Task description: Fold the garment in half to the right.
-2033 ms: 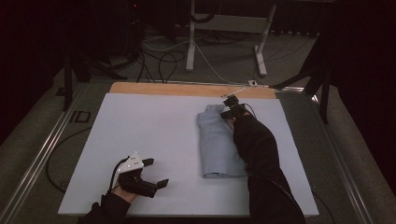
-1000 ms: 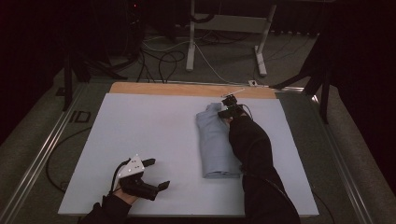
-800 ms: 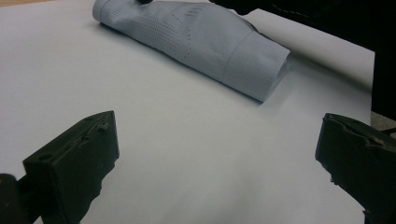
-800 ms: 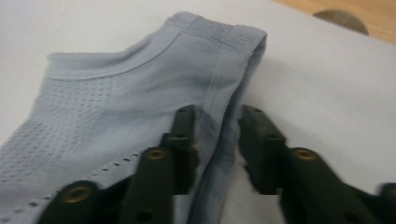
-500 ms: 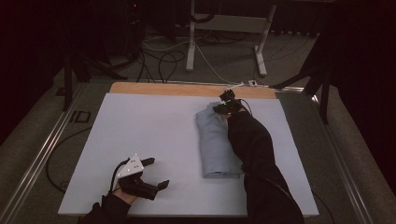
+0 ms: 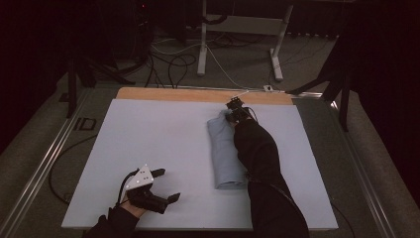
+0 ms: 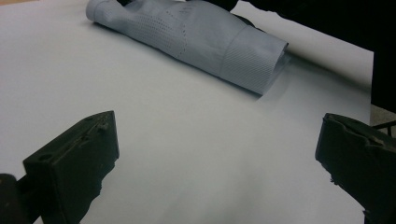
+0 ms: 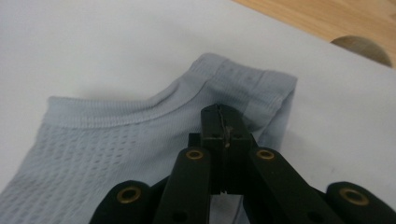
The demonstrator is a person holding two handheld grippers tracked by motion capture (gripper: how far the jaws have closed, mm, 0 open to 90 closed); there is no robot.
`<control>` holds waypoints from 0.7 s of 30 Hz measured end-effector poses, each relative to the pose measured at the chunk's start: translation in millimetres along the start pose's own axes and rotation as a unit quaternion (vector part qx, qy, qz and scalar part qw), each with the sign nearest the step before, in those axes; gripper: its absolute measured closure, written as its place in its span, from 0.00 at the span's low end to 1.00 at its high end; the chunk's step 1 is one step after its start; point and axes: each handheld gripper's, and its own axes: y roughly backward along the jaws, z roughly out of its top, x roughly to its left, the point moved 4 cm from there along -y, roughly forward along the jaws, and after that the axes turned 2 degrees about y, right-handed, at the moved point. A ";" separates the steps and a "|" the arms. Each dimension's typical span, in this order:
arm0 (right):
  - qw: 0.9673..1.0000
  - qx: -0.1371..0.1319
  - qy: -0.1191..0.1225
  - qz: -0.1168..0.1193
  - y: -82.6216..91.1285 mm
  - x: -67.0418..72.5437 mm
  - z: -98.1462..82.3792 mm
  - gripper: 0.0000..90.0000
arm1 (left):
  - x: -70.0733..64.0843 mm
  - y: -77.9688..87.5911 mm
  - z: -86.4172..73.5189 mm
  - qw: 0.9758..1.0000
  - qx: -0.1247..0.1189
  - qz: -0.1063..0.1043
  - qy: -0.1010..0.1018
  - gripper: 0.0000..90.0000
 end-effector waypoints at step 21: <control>0.998 -0.020 0.050 0.036 76.9 29.7 -11.6 1.00 | 0.9 7.0 3.7 1.000 -0.010 0.008 -0.001 0.00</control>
